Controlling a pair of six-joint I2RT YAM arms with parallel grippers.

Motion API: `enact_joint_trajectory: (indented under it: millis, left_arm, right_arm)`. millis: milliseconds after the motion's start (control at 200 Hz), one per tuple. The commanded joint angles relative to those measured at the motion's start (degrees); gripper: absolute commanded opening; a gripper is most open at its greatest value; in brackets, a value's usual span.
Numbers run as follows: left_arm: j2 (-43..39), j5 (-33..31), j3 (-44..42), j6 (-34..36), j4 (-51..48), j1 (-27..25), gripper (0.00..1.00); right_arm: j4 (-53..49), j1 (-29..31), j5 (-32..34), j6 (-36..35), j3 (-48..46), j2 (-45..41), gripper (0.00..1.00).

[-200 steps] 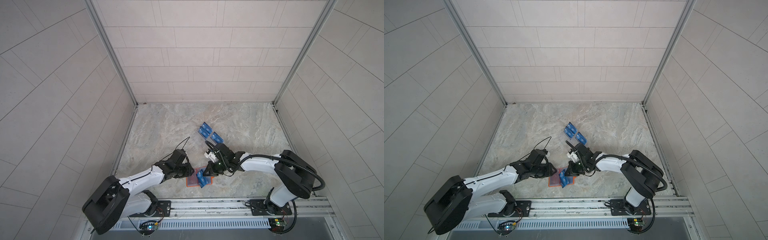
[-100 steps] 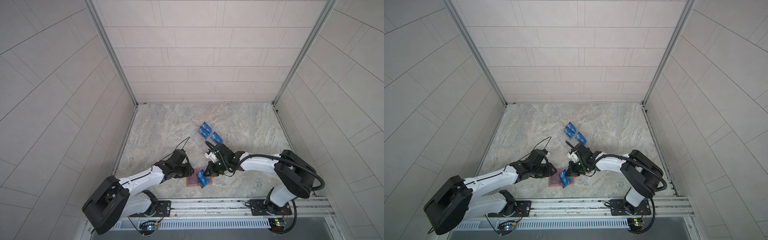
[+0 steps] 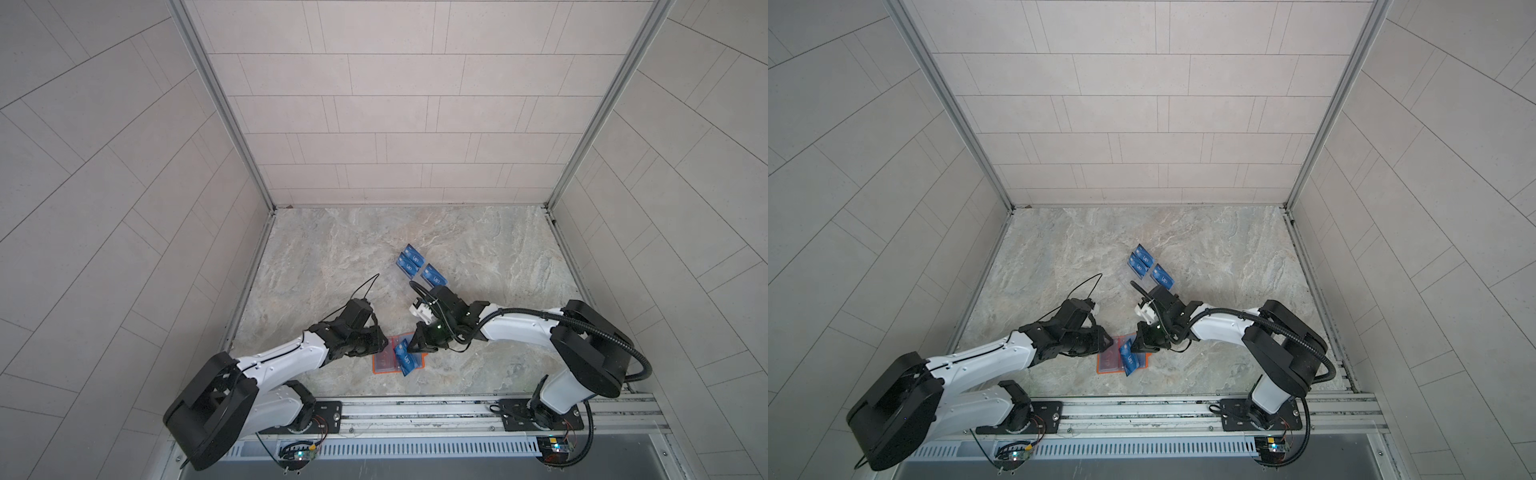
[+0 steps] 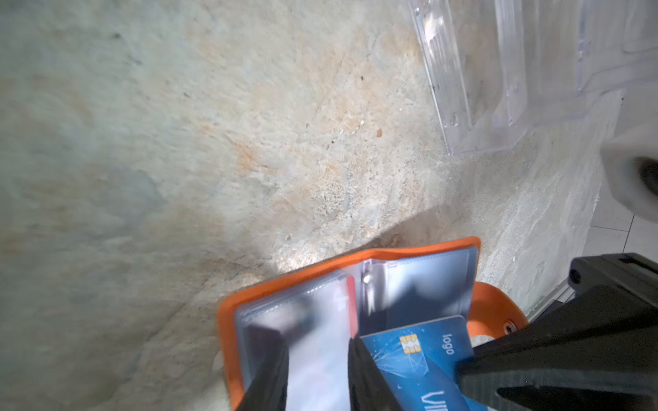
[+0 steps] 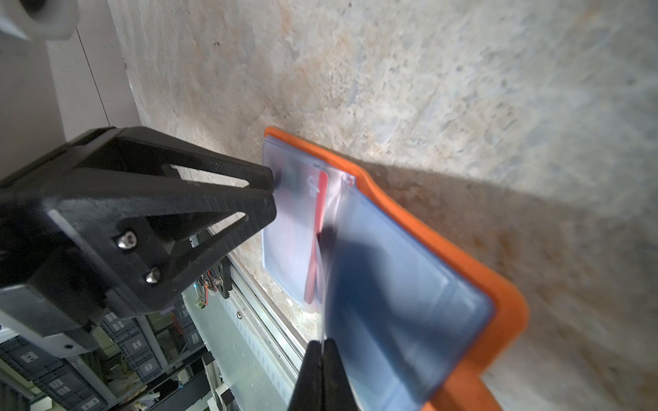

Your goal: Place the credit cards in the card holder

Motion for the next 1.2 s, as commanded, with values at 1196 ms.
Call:
enact_joint_trajectory:
  millis: [1196]
  left_arm:
    - [-0.8, -1.0, -1.8, -0.7, -0.9, -0.5, 0.33]
  right_arm:
    - [-4.7, 0.8, 1.0, -1.0, 0.2, -1.5, 0.0]
